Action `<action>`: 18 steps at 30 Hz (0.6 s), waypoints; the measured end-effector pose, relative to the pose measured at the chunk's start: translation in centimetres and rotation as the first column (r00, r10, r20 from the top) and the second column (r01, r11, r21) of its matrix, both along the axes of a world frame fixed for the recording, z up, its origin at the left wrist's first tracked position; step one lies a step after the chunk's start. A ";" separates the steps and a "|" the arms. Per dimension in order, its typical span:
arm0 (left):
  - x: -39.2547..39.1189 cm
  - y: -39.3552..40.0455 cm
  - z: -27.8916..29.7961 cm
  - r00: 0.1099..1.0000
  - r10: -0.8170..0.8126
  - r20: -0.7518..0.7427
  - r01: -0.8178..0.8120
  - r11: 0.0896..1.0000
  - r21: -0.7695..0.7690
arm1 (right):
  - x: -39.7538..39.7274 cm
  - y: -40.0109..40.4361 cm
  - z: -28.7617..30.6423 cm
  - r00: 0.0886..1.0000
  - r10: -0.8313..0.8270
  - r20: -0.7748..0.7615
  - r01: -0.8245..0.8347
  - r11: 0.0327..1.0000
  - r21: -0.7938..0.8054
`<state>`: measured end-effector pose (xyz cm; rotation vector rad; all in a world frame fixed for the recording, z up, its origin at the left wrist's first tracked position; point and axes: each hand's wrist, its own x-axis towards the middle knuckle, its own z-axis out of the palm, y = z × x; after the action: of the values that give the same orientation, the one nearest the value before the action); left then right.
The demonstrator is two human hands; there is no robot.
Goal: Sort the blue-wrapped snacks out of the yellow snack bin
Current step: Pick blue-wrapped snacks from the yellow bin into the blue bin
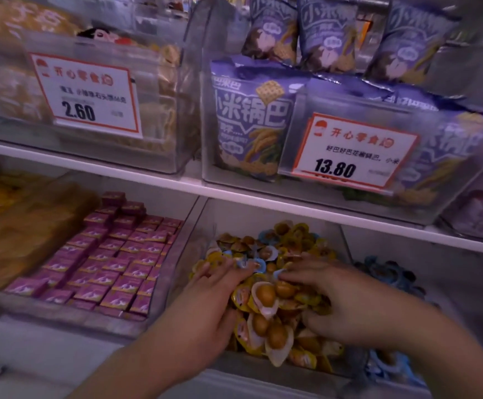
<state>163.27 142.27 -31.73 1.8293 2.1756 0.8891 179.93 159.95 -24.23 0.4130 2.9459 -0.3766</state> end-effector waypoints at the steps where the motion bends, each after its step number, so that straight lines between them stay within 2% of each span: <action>1: 0.1 0.2 0.0 1.000 0.010 0.006 -0.010 1.000 0.028 | 0.0 0.1 0.2 1.000 -0.005 0.009 0.005 1.000 -0.001; 4: 0.3 0.8 -0.1 0.993 0.102 0.057 -0.110 0.983 0.150 | -0.2 0.4 0.7 0.999 -0.053 -0.003 0.053 0.995 -0.080; 6: 0.2 1.3 -0.2 0.970 0.212 0.116 -0.233 0.948 0.218 | -0.7 0.8 0.4 0.976 -0.157 -0.151 0.142 0.984 -0.105; 8: -0.1 1.9 0.0 0.941 0.284 0.186 -0.326 0.907 0.265 | -1.4 1.2 -0.4 0.904 -0.237 -0.356 0.214 0.971 -0.104; 10: -0.3 2.5 0.3 0.909 0.311 0.276 -0.388 0.874 0.292 | -2.6 1.3 -1.4 0.865 -0.246 -0.436 0.228 0.969 -0.095; 12: -0.3 2.9 0.5 0.880 0.318 0.354 -0.425 0.859 0.285 | -4.1 0.8 -2.5 0.881 -0.236 -0.410 0.203 0.971 -0.123; 14: -0.3 3.2 0.6 0.877 0.311 0.366 -0.420 0.867 0.270 | -5.8 0.3 -3.6 0.925 -0.202 -0.323 0.169 0.977 -0.126; 16: -0.3 3.1 0.7 0.889 0.294 0.350 -0.399 0.873 0.281 | -7.0 -0.1 -4.6 0.974 -0.132 -0.185 0.128 0.991 -0.034; 18: -0.5 2.9 0.8 0.894 0.271 0.357 -0.380 0.880 0.284 | -7.3 -0.2 -4.6 0.986 -0.103 -0.134 0.104 0.995 -0.002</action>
<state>162.78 145.16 -30.96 1.3242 2.2648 1.6052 172.62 159.80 -28.83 0.5647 3.0634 -0.4258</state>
